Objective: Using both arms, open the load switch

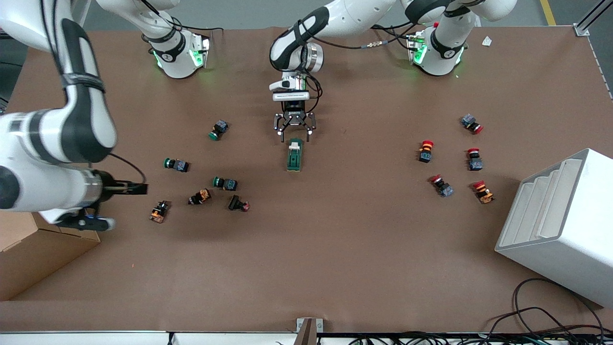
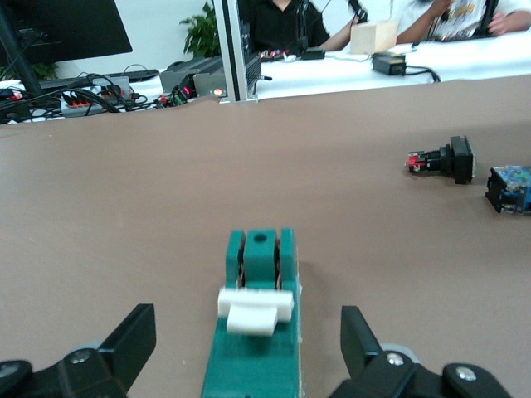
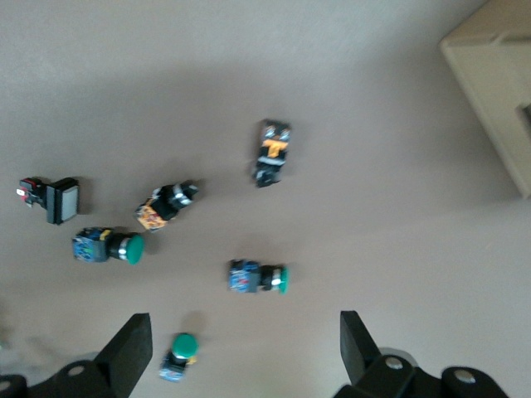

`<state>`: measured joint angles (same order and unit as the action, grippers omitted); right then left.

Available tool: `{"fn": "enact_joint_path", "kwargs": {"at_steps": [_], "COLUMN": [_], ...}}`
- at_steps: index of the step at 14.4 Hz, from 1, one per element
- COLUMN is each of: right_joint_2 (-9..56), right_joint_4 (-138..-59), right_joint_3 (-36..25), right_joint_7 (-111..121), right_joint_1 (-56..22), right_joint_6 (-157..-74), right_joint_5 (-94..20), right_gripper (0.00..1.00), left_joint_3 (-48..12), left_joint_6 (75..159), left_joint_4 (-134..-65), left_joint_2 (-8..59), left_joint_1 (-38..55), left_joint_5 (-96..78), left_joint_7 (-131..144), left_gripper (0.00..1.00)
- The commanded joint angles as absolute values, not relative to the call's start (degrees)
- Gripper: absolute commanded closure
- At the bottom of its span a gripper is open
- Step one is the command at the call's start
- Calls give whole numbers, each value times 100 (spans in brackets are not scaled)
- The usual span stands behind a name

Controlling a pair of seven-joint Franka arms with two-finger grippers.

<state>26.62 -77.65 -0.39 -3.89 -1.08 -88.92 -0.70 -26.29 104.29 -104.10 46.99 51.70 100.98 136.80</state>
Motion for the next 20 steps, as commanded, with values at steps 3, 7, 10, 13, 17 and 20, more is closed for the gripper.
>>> {"fn": "enact_joint_path", "kwargs": {"at_steps": [3, 7, 10, 13, 17, 20], "right_joint_2": [2338, 2338, 2320, 2329, 2303, 2312], "right_joint_4": [-7788, -7481, -7270, -7084, -6996, -6970], "right_joint_3": [105, 114, 132, 158, 141, 167], "right_joint_7": [597, 572, 571, 598, 571, 571], "right_joint_1": [299, 290, 255, 237, 229, 263], "right_joint_6": [-9000, -8948, -8816, -8780, -8491, -8253], "right_joint_5": [88, 88, 70, 62, 88, 36], "right_gripper": [0, 0, 0, 0, 0, 0], "left_joint_3": [-2962, -2962, -2962, -2953, -2971, -2962], "left_joint_6": [10714, 10714, 10714, 10714, 10714, 10714], "left_joint_4": [-9732, -8984, -8422, -8069, -7919, -7910], "left_joint_2": [4219, 3798, 3543, 3131, 2454, 2084], "left_joint_1": [4817, 4642, 4431, 3948, 2938, 2252], "left_joint_5": [8697, 7105, 6156, 4969, 3554, 2560], "left_joint_7": [12081, 10427, 9627, 8003, 6517, 5242], "left_gripper": [1, 1, 0, 1, 0, 0]}}
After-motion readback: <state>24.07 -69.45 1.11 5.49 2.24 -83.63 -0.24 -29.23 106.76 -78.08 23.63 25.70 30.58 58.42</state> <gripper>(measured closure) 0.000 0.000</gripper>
